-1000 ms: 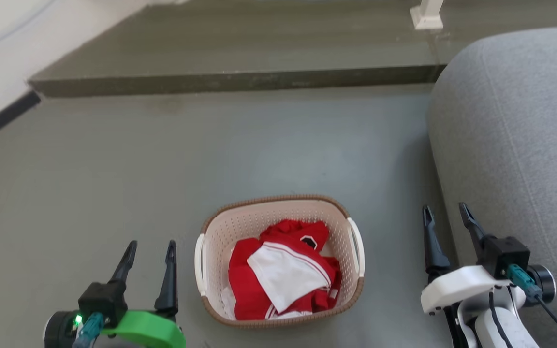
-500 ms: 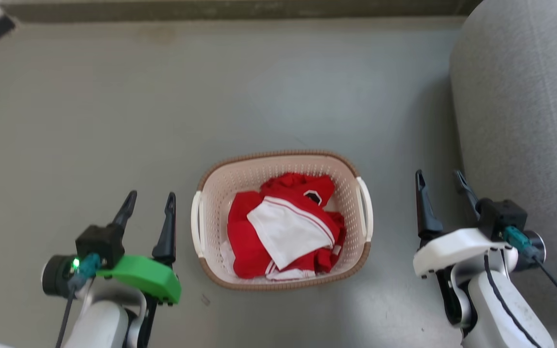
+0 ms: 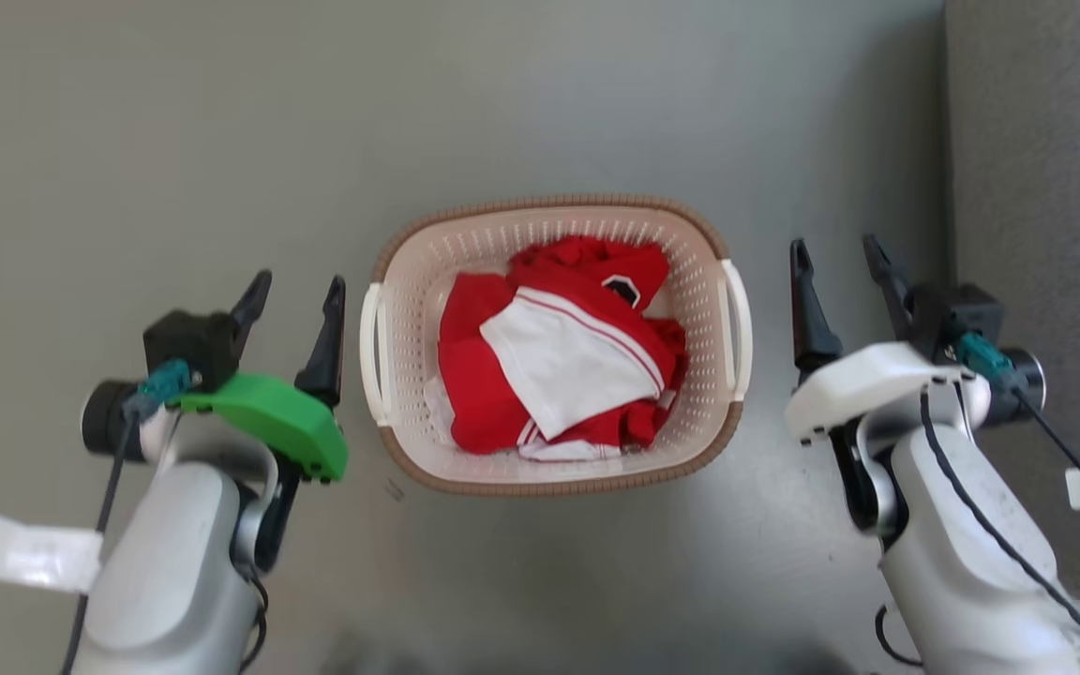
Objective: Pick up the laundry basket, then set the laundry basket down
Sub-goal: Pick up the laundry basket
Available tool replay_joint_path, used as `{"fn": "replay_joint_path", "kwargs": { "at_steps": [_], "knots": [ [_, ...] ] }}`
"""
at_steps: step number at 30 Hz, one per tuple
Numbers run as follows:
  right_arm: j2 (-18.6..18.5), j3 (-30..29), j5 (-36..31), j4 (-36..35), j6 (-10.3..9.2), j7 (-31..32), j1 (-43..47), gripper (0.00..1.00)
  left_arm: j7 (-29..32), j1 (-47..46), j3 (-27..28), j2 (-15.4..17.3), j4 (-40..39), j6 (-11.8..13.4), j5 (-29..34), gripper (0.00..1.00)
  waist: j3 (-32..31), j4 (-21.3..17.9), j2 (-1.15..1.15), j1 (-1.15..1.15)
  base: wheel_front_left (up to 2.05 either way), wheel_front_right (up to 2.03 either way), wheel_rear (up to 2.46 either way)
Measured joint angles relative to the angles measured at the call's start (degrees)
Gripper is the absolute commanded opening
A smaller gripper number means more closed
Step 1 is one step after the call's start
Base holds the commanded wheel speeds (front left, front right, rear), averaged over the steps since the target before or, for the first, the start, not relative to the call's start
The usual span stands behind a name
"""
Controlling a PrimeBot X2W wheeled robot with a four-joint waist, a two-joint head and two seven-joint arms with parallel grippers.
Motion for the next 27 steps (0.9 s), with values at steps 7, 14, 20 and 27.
{"fn": "replay_joint_path", "kwargs": {
  "at_steps": [7, 14, 20, 27],
  "knots": [
    [-0.3, 0.8, 0.0, 4.0, -0.01, 0.0, -5.7, 1.00, 1.3, -7.2, -1.5, 0.1, 5.9, -2.4, 0.1, 1.00, 5.5, 0.2, 0.00, 0.00, 0.00, 0.00, 0.00],
    [-0.6, 2.1, 0.1, 8.7, -0.07, 0.0, -9.4, 1.00, 2.3, -13.2, -2.8, -0.1, 11.4, -3.5, 0.1, 1.00, 9.9, 0.3, 0.00, 0.00, 0.00, 0.00, 0.00],
    [-0.6, 3.8, 0.8, 12.4, -0.08, 0.0, -11.6, 1.00, 3.3, -15.8, -4.1, -0.6, 16.5, -4.0, -0.5, 1.00, 12.9, 0.2, 0.00, 0.00, 0.00, 0.00, 0.00],
    [-0.7, 5.8, 2.1, 15.6, -0.08, 0.1, -13.7, 1.00, 3.6, -17.7, -5.9, -1.7, 21.4, -4.4, -1.1, 1.00, 15.9, -0.2, 0.00, 0.00, 0.00, 0.00, 0.00]
  ]
}}
